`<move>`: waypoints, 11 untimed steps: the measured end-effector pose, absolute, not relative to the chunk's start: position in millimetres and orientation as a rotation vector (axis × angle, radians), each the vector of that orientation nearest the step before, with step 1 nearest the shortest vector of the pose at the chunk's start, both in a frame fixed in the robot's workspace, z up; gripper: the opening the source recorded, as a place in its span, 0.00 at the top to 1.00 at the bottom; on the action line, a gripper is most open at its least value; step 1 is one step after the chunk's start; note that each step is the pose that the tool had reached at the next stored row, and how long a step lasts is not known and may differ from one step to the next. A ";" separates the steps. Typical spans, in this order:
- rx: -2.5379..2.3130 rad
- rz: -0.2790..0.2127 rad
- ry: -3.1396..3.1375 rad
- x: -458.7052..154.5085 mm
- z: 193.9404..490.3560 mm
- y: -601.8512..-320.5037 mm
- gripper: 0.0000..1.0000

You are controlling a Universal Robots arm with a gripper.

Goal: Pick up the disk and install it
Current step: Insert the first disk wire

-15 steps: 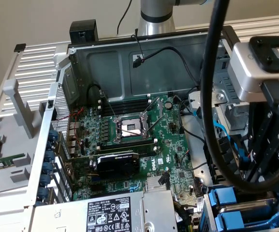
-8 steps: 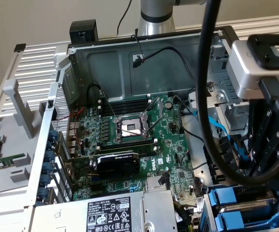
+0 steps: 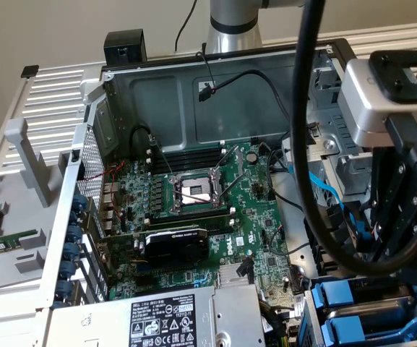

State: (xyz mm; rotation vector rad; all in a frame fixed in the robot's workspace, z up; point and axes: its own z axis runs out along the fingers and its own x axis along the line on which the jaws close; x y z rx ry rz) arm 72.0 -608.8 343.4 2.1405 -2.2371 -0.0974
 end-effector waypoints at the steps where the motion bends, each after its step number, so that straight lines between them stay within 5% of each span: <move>1: 2.141 -0.098 -2.237 72.1 343.0 -608.8 0.83; 11: 2.141 -0.094 -2.238 71.8 341.3 -608.8 0.83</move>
